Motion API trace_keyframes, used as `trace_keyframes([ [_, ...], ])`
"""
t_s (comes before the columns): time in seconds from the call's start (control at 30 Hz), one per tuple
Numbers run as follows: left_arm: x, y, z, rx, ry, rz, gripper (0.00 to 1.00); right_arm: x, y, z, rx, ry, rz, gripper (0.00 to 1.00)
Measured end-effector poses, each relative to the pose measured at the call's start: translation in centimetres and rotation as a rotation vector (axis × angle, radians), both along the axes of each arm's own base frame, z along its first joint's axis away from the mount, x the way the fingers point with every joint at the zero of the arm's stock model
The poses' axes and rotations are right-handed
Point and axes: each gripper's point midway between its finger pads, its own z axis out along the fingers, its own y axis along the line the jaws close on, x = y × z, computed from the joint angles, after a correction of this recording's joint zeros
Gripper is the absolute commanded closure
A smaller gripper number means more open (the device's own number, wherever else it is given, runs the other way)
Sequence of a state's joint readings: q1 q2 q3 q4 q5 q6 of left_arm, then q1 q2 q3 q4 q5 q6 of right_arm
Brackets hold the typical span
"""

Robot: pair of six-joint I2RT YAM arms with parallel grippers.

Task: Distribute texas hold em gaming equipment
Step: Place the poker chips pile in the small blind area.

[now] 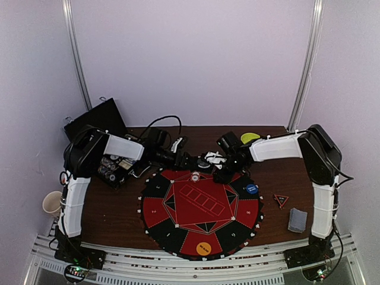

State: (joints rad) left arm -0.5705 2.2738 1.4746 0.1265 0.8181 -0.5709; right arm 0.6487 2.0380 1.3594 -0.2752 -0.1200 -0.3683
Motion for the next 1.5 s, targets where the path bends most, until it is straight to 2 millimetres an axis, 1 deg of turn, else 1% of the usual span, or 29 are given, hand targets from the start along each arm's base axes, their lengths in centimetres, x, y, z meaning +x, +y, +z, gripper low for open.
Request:
trace_keyframes([
  [0.07, 0.9, 0.3, 0.1, 0.069, -0.058, 0.012, 0.27, -0.4, -1.3, 0.0, -0.01, 0.011, -0.028, 1.0],
  [0.13, 1.7, 0.7, 0.4, 0.142, -0.124, 0.024, 0.24, -1.1, -3.2, 0.0, -0.028, 0.026, -0.067, 1.0],
  [0.2, 2.1, 1.3, 0.8, 0.211, -0.181, 0.026, 0.21, -1.9, -5.2, -0.1, -0.044, 0.042, -0.107, 1.0],
  [0.23, 2.1, 1.5, 0.9, 0.244, -0.207, 0.024, 0.2, -2.2, -6.1, -0.2, -0.05, 0.049, -0.131, 1.0],
  [0.27, 2.1, 1.7, 1.0, 0.272, -0.225, 0.019, 0.16, -2.3, -6.8, -0.2, -0.052, 0.053, -0.149, 1.0],
  [0.37, 1.4, 2.2, 0.5, 0.383, -0.296, -0.022, 0.15, -2.8, -9.0, -0.3, -0.056, 0.064, -0.208, 1.0],
  [0.47, 0.2, 2.1, -0.5, 0.472, -0.35, -0.079, 0.16, -2.6, -10.3, -0.4, -0.055, 0.068, -0.248, 1.0],
  [0.53, -0.8, 2.1, -1.3, 0.528, -0.372, -0.118, 0.17, -2.3, -10.8, -0.3, -0.048, 0.067, -0.27, 1.0],
  [0.6, -1.3, 1.9, -1.6, 0.558, -0.392, -0.143, 0.17, -2.1, -11.2, -0.3, -0.047, 0.065, -0.287, 1.0],
  [0.77, -1.8, 1.8, -2.1, 0.62, -0.446, -0.192, 0.15, -1.8, -11.9, -0.4, -0.052, 0.053, -0.314, 1.0],
  [0.83, -1.9, 1.7, -2.4, 0.641, -0.468, -0.211, 0.15, -1.7, -12.0, -0.4, -0.049, 0.048, -0.322, 0.92],
  [0.9, -2.0, 1.6, -2.7, 0.659, -0.48, -0.228, 0.15, -1.7, -12.0, -0.4, -0.045, 0.046, -0.333, 0.8],
  [1.0, -1.9, 1.1, -3.1, 0.674, -0.495, -0.243, 0.17, -1.7, -12.1, -0.4, -0.042, 0.047, -0.343, 0.59],
  [1.03, -1.9, 1.0, -3.2, 0.679, -0.497, -0.248, 0.18, -1.7, -12.1, -0.4, -0.04, 0.049, -0.348, 0.53],
  [1.13, -1.7, 0.5, -3.3, 0.684, -0.504, -0.255, 0.2, -1.7, -12.1, -0.4, -0.04, 0.05, -0.358, 0.41],
  [1.23, -1.5, 0.0, -3.6, 0.688, -0.517, -0.26, 0.25, -1.5, -12.4, -0.4, -0.041, 0.045, -0.378, 0.33],
  [1.37, -1.1, -0.3, -3.7, 0.702, -0.527, -0.258, 0.28, -1.4, -12.6, -0.3, -0.045, 0.042, -0.386, 0.32],
  [1.47, -0.9, -0.4, -3.7, 0.706, -0.527, -0.262, 0.36, -1.5, -12.7, -0.2, -0.046, 0.046, -0.389, 0.31],
  [1.5, -0.8, -0.4, -3.8, 0.706, -0.53, -0.263, 0.36, -1.5, -12.7, -0.2, -0.048, 0.049, -0.389, 0.31],
])
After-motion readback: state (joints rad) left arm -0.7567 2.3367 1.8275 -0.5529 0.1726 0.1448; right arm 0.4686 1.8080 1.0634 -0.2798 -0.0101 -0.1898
